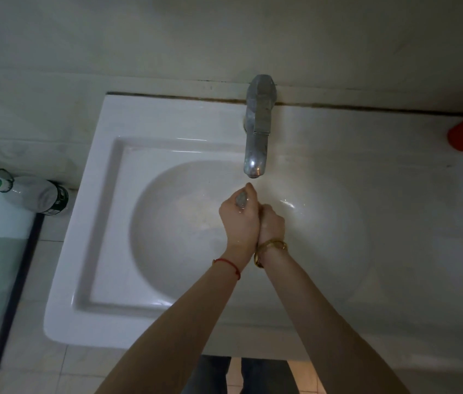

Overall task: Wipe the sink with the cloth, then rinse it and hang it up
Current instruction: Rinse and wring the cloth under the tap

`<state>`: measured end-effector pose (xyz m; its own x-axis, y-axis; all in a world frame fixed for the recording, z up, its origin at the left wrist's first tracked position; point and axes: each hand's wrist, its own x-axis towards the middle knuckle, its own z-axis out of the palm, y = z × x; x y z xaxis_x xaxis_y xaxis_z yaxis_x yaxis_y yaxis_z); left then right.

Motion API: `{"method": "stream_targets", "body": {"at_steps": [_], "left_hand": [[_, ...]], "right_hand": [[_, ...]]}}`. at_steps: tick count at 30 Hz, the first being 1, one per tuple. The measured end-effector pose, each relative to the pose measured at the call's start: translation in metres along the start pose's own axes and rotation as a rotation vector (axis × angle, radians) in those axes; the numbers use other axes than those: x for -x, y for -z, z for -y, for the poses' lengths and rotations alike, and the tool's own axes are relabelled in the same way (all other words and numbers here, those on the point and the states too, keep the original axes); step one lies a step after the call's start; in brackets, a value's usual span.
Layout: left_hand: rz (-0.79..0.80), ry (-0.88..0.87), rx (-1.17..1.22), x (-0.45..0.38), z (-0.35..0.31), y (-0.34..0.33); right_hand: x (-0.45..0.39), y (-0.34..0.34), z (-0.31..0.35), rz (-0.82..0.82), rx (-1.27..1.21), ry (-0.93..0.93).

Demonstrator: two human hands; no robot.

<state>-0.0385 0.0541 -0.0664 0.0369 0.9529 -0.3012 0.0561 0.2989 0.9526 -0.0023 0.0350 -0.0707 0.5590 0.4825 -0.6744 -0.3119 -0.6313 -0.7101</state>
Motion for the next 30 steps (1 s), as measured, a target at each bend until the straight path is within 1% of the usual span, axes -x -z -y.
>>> {"method": "stream_targets", "body": {"at_steps": [2,3,5,7,8,9,10,11,14,16,17,19,21,23,25,26,30], "left_hand": [[-0.058,0.113,0.040,-0.003,-0.001,0.000],[-0.079,0.191,0.071,-0.004,-0.003,0.000],[-0.073,0.347,0.191,-0.006,-0.006,-0.001],[-0.070,0.467,0.324,-0.009,-0.010,0.001],[-0.067,0.518,0.387,-0.012,-0.013,0.003],[-0.056,0.567,0.454,-0.014,-0.015,0.005],[-0.041,0.602,0.517,-0.015,-0.017,0.007],[-0.030,0.615,0.569,-0.016,-0.019,0.009],[0.017,0.548,0.596,-0.016,-0.022,0.010],[0.069,0.464,0.494,-0.012,-0.020,0.010],[0.089,0.390,0.397,-0.011,-0.016,0.010],[0.135,0.186,0.198,-0.007,-0.011,0.012],[0.208,-0.006,0.077,-0.001,-0.009,0.014],[0.257,-0.132,-0.020,0.004,-0.009,0.015],[0.271,-0.178,-0.093,0.009,-0.013,0.013],[0.252,-0.180,-0.110,0.010,-0.014,0.011],[0.124,-0.146,-0.055,0.010,-0.022,0.003]], "right_hand": [[-0.002,-0.001,-0.003,-0.091,-0.040,-0.043],[-0.002,-0.001,-0.008,-0.130,-0.085,-0.029],[0.004,-0.001,-0.011,-0.145,-0.102,0.033],[0.010,0.001,-0.014,-0.074,-0.119,0.041],[0.016,0.005,-0.010,-0.007,-0.135,-0.009],[0.017,0.010,-0.008,0.079,-0.165,-0.076],[0.015,0.018,-0.007,0.170,-0.234,-0.182],[0.013,0.026,-0.005,0.248,-0.341,-0.287],[0.009,0.049,-0.003,0.388,-0.709,-0.588],[0.007,0.053,-0.004,0.411,-0.805,-0.672],[0.007,0.052,-0.001,0.432,-0.804,-0.667],[0.008,0.046,0.004,0.462,-0.778,-0.656],[0.009,0.041,0.008,0.453,-0.777,-0.664],[0.010,0.035,0.010,0.440,-0.790,-0.652],[0.010,0.027,0.013,0.448,-0.835,-0.560],[0.010,0.022,0.014,0.451,-0.836,-0.509],[0.007,0.009,0.020,0.424,-0.887,-0.359]]}}
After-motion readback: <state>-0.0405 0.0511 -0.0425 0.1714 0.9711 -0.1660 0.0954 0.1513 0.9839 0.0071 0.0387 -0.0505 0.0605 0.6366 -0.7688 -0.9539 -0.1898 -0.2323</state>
